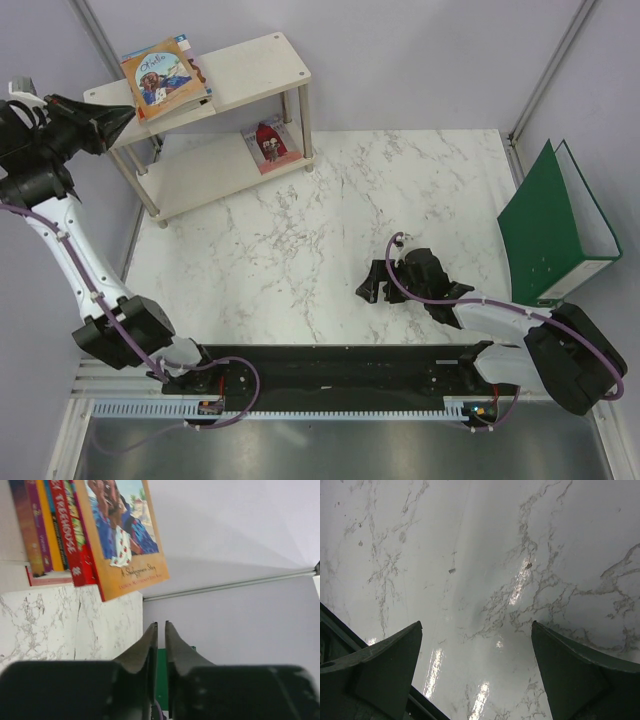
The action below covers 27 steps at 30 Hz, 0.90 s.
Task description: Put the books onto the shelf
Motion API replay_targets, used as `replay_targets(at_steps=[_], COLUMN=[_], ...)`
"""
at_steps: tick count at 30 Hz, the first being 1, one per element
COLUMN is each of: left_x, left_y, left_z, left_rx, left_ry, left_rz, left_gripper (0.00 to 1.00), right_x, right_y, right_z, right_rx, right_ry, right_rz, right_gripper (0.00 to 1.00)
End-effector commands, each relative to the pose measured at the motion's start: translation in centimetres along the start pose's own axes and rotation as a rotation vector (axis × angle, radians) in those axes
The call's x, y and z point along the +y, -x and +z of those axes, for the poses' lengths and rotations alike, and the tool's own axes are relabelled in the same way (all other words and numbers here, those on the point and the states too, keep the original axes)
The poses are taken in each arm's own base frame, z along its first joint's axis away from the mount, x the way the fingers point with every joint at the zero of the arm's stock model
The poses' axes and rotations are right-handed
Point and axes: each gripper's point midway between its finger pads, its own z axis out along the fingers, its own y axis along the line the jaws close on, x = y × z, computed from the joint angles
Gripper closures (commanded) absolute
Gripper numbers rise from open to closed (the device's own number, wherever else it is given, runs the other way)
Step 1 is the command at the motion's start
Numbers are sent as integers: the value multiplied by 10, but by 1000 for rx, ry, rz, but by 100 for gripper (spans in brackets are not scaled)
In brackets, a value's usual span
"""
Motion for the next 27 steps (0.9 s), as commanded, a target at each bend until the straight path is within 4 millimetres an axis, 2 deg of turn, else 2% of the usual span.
replay_targets(at_steps=[1, 2, 3, 6, 8, 15, 16, 17, 19, 27], left_x=[-18, -13, -14, 1, 14, 35, 29, 36, 31, 34], left_y=[-28, -34, -43, -63, -67, -52, -48, -45, -39, -27], left_z=[-4, -1, 7, 28, 38, 52, 52, 56, 58, 67], left_rx=[-12, -3, 16, 80, 105, 56, 46, 48, 39, 37], left_ry=[-5, 5, 7, 48, 78, 163, 159, 181, 173, 182], left_rz=[135, 153, 168, 181, 183, 220, 238, 229, 244, 242], left_gripper=[95, 98, 98, 98, 98, 98, 98, 98, 98, 98], right_x=[-17, -17, -17, -17, -17, -18, -19, -19, -19, -20], right_y=[-27, -28, -27, -28, -28, -28, -29, -29, -29, -29], right_z=[-1, 0, 0, 0, 0, 0, 0, 0, 0, 2], right_rx=[97, 100, 98, 102, 99, 99, 101, 103, 103, 110], right_ry=[-62, -64, -63, -63, -65, -71, -72, -73, -72, -76], right_rz=[25, 24, 23, 24, 25, 25, 24, 26, 26, 28], right_gripper=[2, 2, 2, 2, 2, 2, 2, 2, 2, 2])
